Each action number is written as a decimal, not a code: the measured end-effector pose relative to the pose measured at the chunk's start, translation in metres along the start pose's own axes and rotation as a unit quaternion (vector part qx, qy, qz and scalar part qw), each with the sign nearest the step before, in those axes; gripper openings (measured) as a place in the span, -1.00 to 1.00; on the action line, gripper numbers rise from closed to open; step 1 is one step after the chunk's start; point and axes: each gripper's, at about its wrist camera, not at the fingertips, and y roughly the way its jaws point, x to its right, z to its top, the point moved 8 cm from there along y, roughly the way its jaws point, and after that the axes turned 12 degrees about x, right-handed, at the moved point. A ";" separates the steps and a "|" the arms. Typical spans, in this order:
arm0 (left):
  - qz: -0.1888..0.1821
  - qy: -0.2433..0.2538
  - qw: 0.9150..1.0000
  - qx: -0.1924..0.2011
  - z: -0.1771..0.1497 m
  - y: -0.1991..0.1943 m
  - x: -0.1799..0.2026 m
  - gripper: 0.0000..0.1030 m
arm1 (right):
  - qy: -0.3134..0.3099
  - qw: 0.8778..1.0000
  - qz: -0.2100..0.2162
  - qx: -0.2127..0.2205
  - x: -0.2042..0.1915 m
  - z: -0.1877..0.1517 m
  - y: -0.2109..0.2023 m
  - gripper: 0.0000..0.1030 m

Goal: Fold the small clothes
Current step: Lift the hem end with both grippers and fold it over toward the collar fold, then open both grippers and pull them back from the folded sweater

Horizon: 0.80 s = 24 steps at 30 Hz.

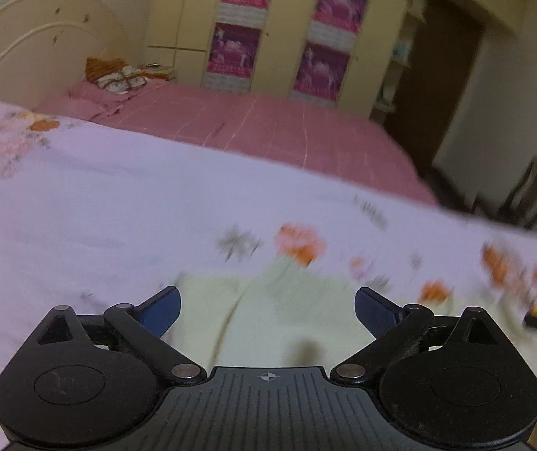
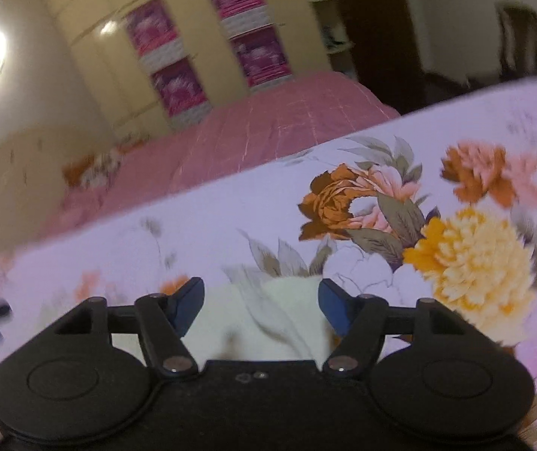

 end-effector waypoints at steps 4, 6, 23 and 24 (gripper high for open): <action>0.010 0.032 0.999 -0.025 -0.010 0.014 -0.001 0.84 | -0.057 0.998 -0.012 -0.020 -0.008 -0.011 0.018 0.25; 0.012 0.035 0.999 -0.034 -0.013 0.023 -0.001 0.35 | -0.055 0.998 0.001 -0.039 -0.013 -0.016 0.028 -0.09; 0.028 0.008 1.000 0.009 0.000 0.001 -0.013 -0.75 | -0.022 0.998 -0.054 0.022 0.014 -0.002 0.006 -0.27; 0.012 0.012 1.000 0.012 0.002 -0.003 -0.004 -0.75 | -0.022 0.998 -0.052 0.033 0.013 0.003 0.000 -0.27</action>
